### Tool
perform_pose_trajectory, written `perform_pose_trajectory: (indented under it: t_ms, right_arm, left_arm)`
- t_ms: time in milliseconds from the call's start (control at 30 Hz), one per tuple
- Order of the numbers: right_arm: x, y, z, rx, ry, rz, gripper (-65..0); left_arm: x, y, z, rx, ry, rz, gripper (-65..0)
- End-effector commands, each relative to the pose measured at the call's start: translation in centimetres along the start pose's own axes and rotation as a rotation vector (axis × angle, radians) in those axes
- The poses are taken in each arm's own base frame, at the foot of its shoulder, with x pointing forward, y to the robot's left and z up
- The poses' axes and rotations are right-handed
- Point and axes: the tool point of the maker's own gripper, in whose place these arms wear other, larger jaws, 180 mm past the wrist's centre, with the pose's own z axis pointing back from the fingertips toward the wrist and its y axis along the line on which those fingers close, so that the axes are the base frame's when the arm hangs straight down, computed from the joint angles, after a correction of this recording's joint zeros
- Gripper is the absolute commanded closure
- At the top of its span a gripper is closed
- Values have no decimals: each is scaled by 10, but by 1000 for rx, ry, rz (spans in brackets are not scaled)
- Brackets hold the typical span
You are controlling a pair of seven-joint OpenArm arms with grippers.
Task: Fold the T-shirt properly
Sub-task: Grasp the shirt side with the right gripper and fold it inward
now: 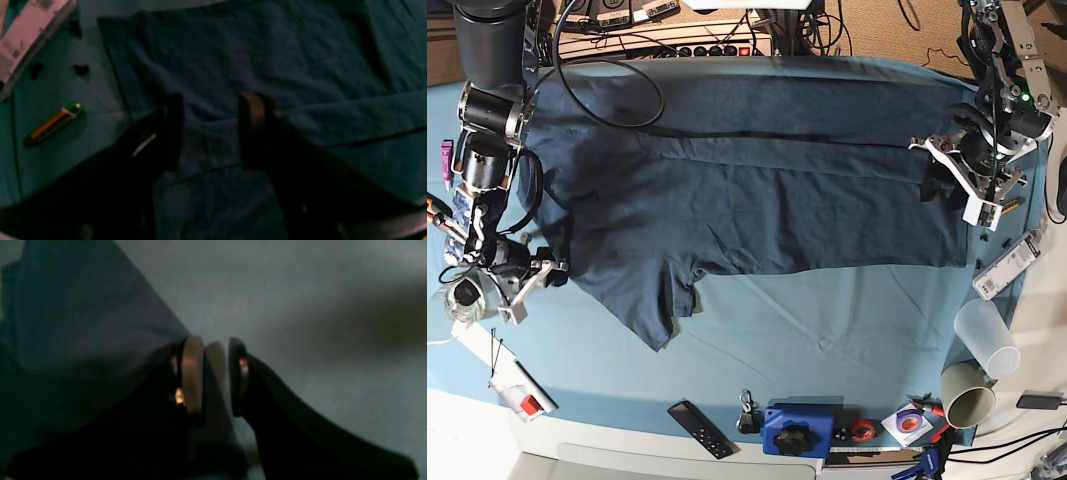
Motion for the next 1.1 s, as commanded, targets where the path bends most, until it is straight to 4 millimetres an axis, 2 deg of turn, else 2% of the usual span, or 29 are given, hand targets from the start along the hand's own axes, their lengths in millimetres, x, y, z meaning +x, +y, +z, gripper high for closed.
perform_pose_trajectory:
  t_ms: [0, 300, 400, 433, 600, 767, 933, 1067]
  right_arm:
    - [24, -2, 8, -2, -67, 4, -142]
    - [-18, 30, -21, 71, 66, -18, -132]
    - [-34, 28, -20, 54, 153, -59, -33]
    - [-36, 25, -18, 43, 170, -78, 0]
    - [-36, 12, 0, 25, 186, -75, 0]
    - [-34, 18, 28, 123, 179, -55, 0]
    - [-52, 16, 45, 137, 175, -26, 0]
    - [-72, 18, 47, 126, 201, 3, 0]
  left_arm:
    - [14, 0, 3, -7, -52, -9, -275]
    - [15, -3, 3, -22, -58, 1, -275]
    - [15, -3, 3, -22, -59, 1, -275]
    - [15, -3, 3, -22, -59, 1, -275]
    - [15, -3, 3, -22, -59, 1, -275]
    - [15, -3, 3, -22, -60, 1, -275]
    - [16, -3, 3, -22, -61, 1, -275]
    - [15, -3, 3, -22, -60, 1, -275]
